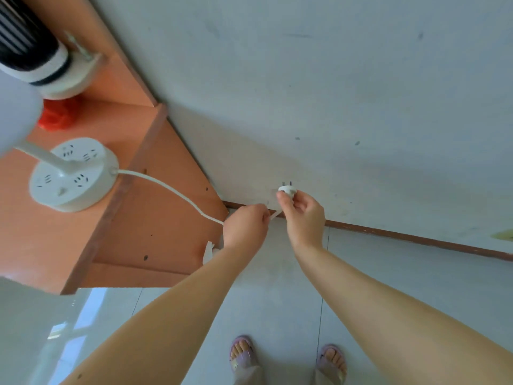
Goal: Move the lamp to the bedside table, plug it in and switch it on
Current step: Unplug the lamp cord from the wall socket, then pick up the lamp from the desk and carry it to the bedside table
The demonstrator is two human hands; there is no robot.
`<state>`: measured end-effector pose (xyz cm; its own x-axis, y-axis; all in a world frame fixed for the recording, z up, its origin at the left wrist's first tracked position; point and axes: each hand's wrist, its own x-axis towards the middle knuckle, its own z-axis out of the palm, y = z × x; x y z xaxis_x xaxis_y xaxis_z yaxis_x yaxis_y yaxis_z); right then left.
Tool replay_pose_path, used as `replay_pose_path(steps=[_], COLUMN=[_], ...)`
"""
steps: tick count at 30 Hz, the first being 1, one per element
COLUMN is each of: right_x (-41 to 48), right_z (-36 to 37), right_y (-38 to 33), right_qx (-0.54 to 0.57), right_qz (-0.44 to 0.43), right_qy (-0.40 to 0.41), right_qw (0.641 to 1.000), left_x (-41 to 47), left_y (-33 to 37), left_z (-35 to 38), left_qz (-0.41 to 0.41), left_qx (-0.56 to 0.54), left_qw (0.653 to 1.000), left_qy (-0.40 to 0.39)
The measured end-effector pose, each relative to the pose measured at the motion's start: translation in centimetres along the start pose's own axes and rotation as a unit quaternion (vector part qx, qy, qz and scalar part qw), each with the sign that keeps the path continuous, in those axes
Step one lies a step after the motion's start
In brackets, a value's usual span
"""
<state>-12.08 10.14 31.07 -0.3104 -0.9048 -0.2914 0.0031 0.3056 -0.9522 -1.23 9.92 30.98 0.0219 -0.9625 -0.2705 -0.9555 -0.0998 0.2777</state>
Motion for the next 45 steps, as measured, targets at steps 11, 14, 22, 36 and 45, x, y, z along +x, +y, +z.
replay_pose_path(steps=[11, 14, 22, 36, 45], right_x=[-4.7, -5.3, -7.4, -11.1, -12.4], right_z=[-1.2, -1.2, 2.8, 15.9, 24.1], right_y=[-10.6, -12.6, -17.7, -25.4, -27.4], right_qx=[0.003, -0.001, -0.032, -0.005, -0.029], right_qz=[-0.012, -0.029, 0.023, -0.039, -0.003], right_qy=[-0.062, -0.104, -0.18, -0.196, -0.214], right_qw=[0.998, 0.994, 0.983, 0.98, 0.976], left_x=[-5.5, -6.4, -8.4, -9.6, -9.6], left_y=[0.1, -0.2, -2.0, -12.2, -18.8], left_z=[-10.3, -12.8, -19.4, -30.5, -34.4], left_qz=[-0.073, -0.083, -0.095, -0.01, 0.021], left_qx=[-0.102, -0.106, -0.152, -0.145, -0.146], left_qw=[0.988, 0.985, 0.97, 0.952, 0.925], left_qy=[0.086, 0.11, 0.164, 0.268, 0.351])
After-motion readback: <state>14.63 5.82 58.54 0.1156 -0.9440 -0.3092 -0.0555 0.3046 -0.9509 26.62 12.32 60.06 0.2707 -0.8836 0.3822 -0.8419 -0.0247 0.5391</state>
